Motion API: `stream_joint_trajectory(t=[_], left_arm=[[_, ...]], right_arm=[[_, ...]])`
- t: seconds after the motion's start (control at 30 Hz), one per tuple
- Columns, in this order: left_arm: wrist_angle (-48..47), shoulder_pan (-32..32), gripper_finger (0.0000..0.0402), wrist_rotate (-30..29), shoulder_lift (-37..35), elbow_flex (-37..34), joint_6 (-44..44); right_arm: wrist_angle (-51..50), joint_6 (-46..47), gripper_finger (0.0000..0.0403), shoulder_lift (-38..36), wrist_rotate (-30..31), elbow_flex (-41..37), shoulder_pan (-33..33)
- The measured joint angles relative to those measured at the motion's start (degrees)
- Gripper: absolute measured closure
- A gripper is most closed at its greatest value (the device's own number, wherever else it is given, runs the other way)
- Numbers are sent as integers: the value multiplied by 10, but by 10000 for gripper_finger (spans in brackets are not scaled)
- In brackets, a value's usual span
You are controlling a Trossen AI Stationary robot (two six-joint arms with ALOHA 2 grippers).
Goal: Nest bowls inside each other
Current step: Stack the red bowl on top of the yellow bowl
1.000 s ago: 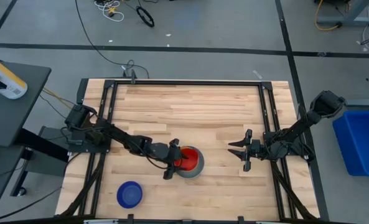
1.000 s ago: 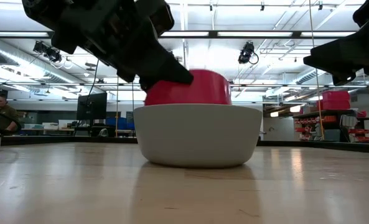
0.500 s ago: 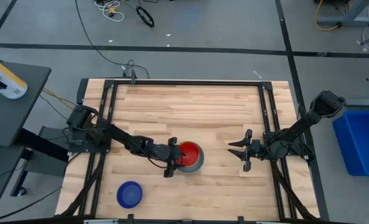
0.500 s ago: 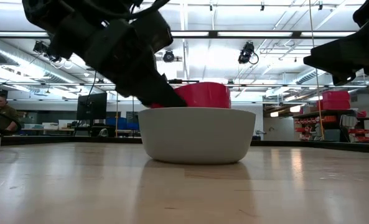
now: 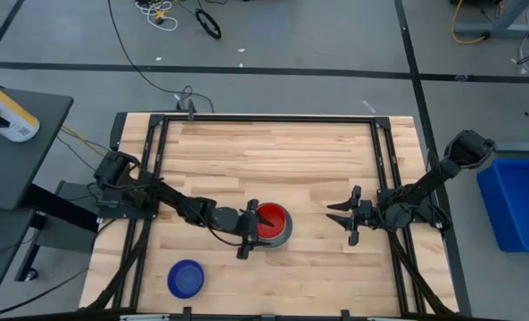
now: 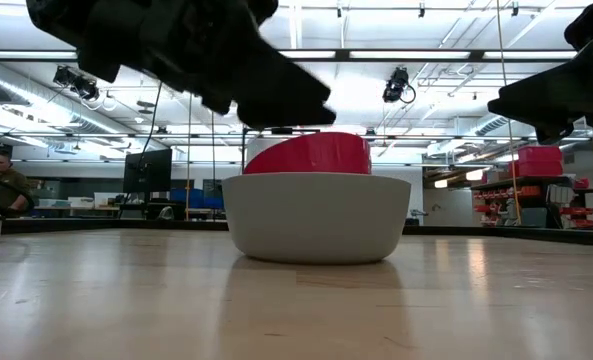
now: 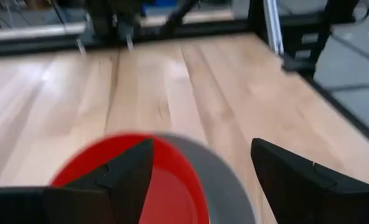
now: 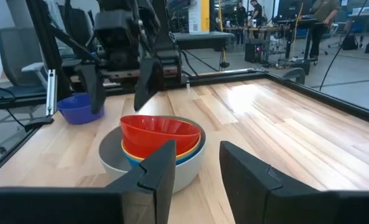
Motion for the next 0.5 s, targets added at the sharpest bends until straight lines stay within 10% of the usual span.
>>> stream_joint_trajectory(t=[0.27,0.5], left_arm=[[41,18,208,33,0,0,17],[49,40,380,93,0,0,56]], right_arm=[[0,0,274,0,9,0,0],[0,-2,277,0,12,0,0]])
